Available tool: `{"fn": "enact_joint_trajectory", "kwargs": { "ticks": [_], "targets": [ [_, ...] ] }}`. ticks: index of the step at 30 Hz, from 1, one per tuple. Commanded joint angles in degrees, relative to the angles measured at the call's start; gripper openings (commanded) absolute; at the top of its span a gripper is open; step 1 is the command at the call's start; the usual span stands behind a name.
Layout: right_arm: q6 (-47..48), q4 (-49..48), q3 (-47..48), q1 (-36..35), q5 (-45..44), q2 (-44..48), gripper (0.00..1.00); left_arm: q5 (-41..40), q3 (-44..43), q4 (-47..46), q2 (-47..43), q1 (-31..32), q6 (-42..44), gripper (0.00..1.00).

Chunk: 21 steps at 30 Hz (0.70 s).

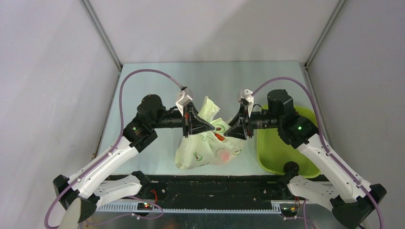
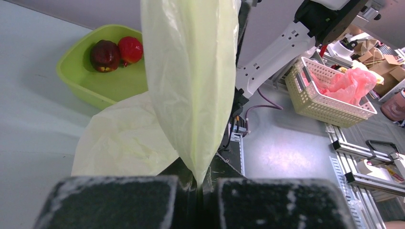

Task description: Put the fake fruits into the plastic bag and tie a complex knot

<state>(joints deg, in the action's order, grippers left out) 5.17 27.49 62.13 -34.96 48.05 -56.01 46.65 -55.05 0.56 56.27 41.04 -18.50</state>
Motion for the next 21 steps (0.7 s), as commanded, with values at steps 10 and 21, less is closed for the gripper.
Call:
{"fn": "enact_joint_trajectory", "kwargs": {
  "ticks": [10, 21],
  "targets": [
    [-4.66, -7.81, -3.73, -1.86, -0.05, 0.76, 0.00, -1.20, 1.35, -1.34, -3.08, 0.23, -0.27, 0.02],
    [-12.96, -18.73, -10.78, 1.31, -3.59, 8.14, 0.00, -12.17, 2.29, 8.47, -10.45, -1.05, 3.62, 0.78]
  ]
}}
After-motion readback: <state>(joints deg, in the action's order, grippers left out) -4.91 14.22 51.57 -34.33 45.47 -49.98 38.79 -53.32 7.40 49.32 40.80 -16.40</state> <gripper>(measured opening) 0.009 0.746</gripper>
